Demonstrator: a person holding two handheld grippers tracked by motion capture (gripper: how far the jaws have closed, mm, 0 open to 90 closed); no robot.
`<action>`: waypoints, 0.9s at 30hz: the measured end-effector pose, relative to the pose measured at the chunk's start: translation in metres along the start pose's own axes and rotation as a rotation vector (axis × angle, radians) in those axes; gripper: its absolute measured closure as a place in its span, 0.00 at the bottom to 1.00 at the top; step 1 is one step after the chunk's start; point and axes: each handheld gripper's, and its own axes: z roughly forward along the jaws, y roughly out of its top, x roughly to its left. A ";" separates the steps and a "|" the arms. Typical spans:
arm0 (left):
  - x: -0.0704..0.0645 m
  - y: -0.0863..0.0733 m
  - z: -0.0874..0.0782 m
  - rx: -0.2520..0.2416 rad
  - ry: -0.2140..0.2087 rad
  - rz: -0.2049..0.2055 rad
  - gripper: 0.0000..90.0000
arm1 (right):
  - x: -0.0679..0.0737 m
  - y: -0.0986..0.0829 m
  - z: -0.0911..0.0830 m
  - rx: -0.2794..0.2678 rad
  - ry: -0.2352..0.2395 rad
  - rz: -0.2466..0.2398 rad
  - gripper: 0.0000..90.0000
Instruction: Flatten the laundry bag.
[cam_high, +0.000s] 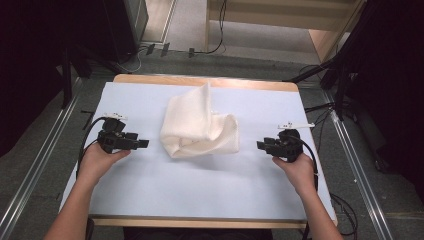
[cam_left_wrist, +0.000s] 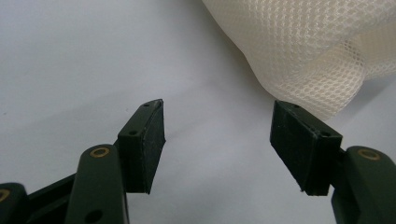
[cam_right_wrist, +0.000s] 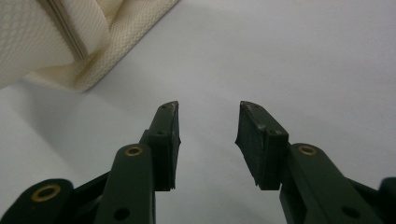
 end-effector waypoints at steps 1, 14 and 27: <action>0.000 0.000 0.000 0.001 0.000 -0.001 0.40 | 0.001 0.000 0.000 0.002 0.002 0.004 0.71; -0.002 0.000 -0.007 -0.005 0.005 -0.024 0.41 | 0.015 0.026 0.000 -0.033 0.054 0.018 0.96; -0.001 0.000 -0.010 -0.007 0.015 -0.035 0.43 | 0.042 0.041 0.030 -0.005 0.116 0.006 0.96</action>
